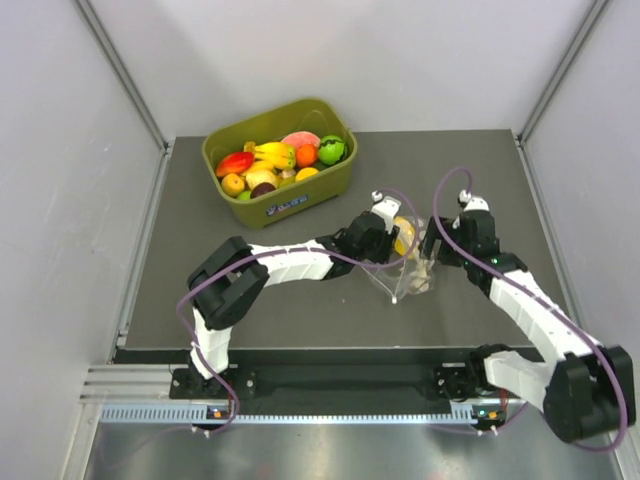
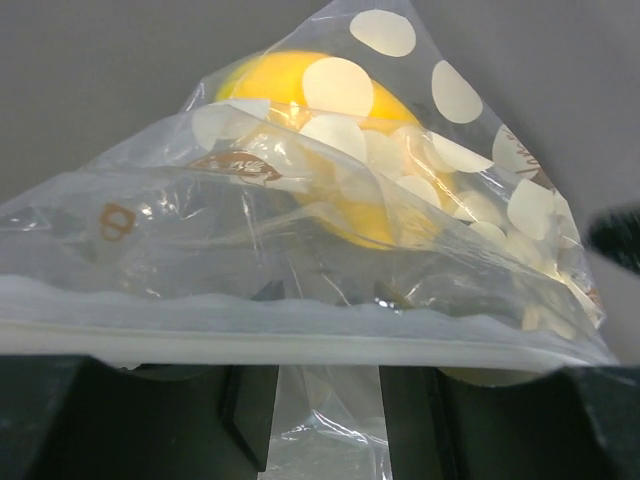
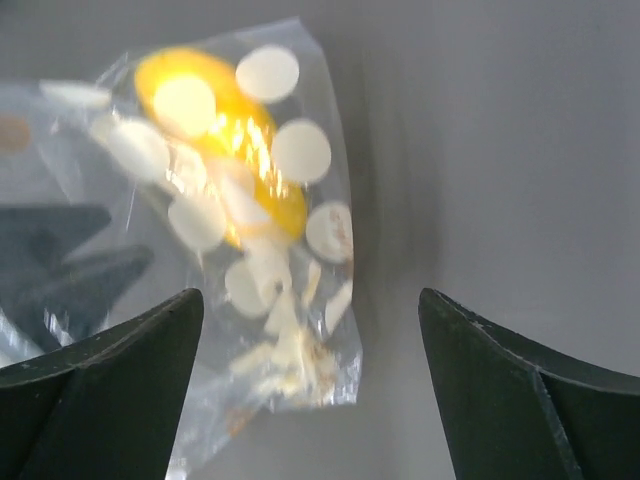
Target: Open the zip-top bag and remove the fake food
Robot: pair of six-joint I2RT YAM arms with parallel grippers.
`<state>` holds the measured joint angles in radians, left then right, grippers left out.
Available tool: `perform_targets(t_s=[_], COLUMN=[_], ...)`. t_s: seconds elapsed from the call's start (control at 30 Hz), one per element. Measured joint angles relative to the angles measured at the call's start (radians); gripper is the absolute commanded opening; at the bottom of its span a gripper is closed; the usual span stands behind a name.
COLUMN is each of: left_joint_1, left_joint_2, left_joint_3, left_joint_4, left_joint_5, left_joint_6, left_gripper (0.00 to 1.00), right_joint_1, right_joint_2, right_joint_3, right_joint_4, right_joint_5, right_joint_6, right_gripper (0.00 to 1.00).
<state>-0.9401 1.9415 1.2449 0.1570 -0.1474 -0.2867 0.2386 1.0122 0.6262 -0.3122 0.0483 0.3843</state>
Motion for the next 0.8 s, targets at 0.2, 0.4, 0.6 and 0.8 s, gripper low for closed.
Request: perform_targets(t_s=[0.2, 0.4, 0.6, 0.8], left_joint_1=[0.014, 0.024, 0.034, 0.052], left_joint_2=[0.0, 0.0, 0.001, 0.027], left_joint_3=[-0.04, -0.075, -0.082, -0.082], left_joint_4=[0.032, 0.089, 0.163, 0.237], left_joint_5=[0.002, 0.031, 0.063, 0.098], left_joint_6=[-0.023, -0.04, -0.066, -0.103], left_gripper=[0.56, 0.69, 0.69, 0.69], right_joint_1=[-0.025, -0.029, -0.032, -0.041], right_joint_2=[0.247, 0.413, 0.459, 0.503], right_joint_3=[0.082, 0.102, 0.112, 0.116], right_joint_4=[0.121, 0.206, 0.283, 0.329], right_joint_5=[-0.052, -0.119, -0.172, -0.175], right_joint_6=[-0.009, -0.009, 0.002, 0.001], right_gripper=[0.81, 0.58, 0.24, 0.0])
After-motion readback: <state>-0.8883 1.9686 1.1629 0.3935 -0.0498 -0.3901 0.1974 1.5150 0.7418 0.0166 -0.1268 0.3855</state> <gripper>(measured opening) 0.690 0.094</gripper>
